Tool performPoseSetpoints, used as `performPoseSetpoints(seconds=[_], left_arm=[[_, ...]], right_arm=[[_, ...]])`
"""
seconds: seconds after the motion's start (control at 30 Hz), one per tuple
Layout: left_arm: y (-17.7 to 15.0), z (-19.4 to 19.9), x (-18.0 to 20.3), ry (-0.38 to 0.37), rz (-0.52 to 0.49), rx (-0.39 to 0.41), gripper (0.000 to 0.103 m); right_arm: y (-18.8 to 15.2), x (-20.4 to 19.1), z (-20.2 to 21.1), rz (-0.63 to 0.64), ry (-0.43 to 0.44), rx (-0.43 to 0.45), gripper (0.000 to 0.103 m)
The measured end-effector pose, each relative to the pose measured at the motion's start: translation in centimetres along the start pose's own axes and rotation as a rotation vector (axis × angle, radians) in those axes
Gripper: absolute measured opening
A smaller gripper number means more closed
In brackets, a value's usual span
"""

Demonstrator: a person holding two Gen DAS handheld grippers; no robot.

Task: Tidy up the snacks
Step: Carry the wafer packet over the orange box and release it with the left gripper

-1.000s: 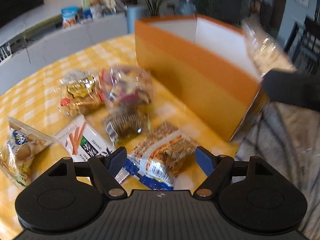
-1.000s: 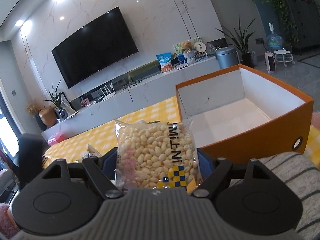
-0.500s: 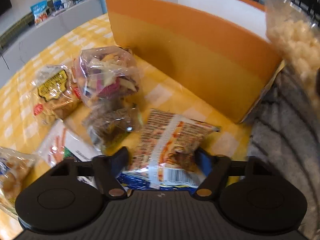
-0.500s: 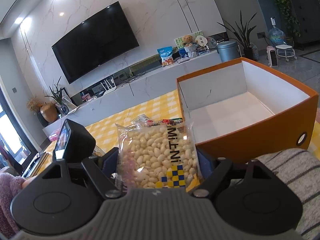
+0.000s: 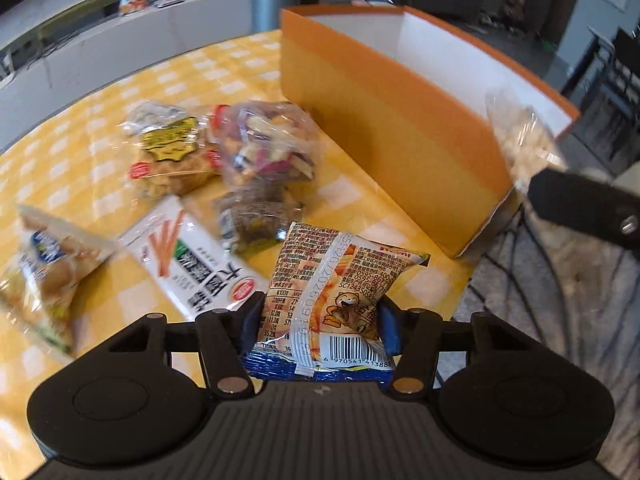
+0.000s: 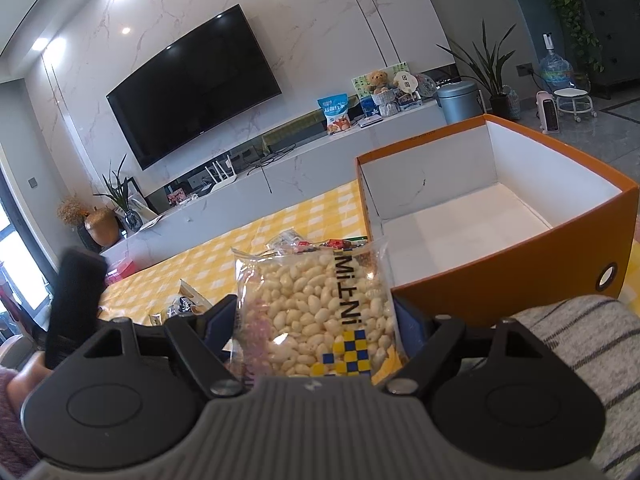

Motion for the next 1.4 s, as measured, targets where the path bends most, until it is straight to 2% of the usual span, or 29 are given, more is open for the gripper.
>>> performPoseSetpoints(seconds=[0.23,0.4,0.5,0.73,0.83,1.0,1.1,1.27,1.4], left_arm=[[1.4,4.5,-0.2,-0.064,0.086,0.105,0.065],[4.0,7.1,0.7,-0.087,0.093,0.209,0.065],[5.7,7.8,1.7,-0.131,0.091,0.253,0.065],[9.8,6.4,5.7,-0.239,0.018,0.298,0.065],[11.3,5.0,7.4,-0.274,0.025,0.333,0.065],[12.9,1.4,9.3,-0.346,0.08,0.296,0.065],[13.4,-1.0,9.8,-0.333,0.095,0.263,0.065],[12.7,-4.1,10.3,-0.257,0.102,0.211,0.065],[11.8,-4.4,10.3,-0.175,0.089,0.222,0.066]], right_arm=[[0.3,-0.1,0.7,-0.025,0.039,0.035,0.079],[1.3,-0.1,2.2,-0.038,0.076,0.106,0.079],[2.0,0.3,3.2,-0.043,0.064,0.145,0.079],[4.4,4.4,5.9,-0.122,-0.039,0.262,0.079],[5.4,6.7,6.7,-0.171,-0.074,0.303,0.079],[5.9,10.0,8.0,-0.236,-0.14,0.362,0.079],[6.2,11.2,8.6,-0.244,-0.155,0.386,0.079],[6.7,12.8,8.5,-0.276,-0.166,0.408,0.079],[6.9,13.0,7.7,-0.273,-0.167,0.399,0.079]])
Point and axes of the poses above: each gripper's, at about its wrist camera, not at the fingertips, and z roughly against the way its jaws point, x to its right, y to its top, the point moved 5 cm from there along -z, roughly the way its jaws point, and after that the axes turned 6 degrees about -y, right-handed, at the moved point
